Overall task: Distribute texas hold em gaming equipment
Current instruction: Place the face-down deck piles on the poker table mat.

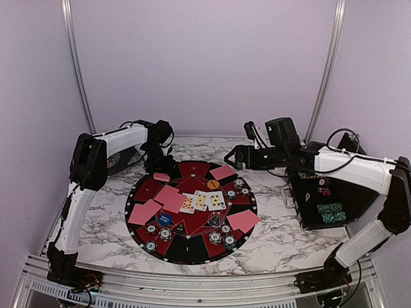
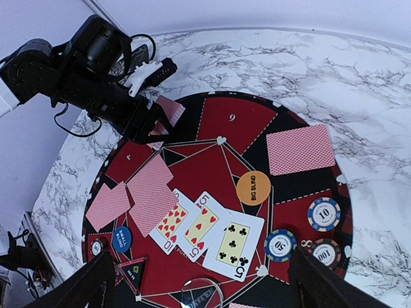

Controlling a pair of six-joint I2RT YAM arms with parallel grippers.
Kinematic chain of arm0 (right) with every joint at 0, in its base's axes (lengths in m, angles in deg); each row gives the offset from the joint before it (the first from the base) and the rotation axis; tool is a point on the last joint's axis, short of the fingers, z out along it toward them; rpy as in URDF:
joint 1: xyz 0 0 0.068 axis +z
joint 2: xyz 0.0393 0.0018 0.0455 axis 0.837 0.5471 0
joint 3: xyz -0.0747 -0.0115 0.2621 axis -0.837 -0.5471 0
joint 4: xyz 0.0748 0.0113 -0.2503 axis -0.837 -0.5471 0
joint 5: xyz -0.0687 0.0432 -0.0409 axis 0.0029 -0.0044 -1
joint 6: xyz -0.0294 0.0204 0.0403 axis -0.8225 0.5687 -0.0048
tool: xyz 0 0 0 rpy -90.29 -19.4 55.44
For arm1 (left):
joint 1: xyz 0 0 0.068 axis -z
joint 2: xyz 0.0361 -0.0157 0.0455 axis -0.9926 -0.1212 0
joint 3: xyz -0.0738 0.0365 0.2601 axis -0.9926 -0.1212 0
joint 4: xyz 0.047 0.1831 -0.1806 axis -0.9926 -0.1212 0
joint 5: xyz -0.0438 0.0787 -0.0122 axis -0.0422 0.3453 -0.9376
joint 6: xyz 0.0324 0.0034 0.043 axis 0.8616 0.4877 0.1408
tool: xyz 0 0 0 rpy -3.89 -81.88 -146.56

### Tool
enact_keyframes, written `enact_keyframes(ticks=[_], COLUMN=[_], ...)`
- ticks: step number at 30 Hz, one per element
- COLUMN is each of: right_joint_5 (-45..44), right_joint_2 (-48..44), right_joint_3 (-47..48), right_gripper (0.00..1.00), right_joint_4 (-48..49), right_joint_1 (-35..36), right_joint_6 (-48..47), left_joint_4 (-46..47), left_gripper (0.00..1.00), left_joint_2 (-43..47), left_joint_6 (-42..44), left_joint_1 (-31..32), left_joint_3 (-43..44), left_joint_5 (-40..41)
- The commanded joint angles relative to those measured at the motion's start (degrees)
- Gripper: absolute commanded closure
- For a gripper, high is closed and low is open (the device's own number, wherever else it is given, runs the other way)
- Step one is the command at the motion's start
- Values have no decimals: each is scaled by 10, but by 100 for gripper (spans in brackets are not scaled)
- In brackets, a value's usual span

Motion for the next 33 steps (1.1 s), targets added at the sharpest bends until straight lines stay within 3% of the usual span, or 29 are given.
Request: enact_keyframes(ticks=[1, 15, 33], right_joint_5=[-11, -11, -9], right_joint_2=[-7, -4, -4], right_joint_3=[5, 5, 2], right_gripper=[9, 9, 9], right_joint_4=[-7, -3, 0], right_joint_1=[-5, -5, -5], right_joint_6=[-9, -6, -2], left_joint_4=[-13, -19, -18], left_gripper=[38, 36, 29], left_joint_2=[-28, -74, -95], left_joint_6=[11, 10, 8], left_joint_1=[-4, -5, -3], left_joint_3=[35, 66, 72], left_joint_5=[10, 57, 50])
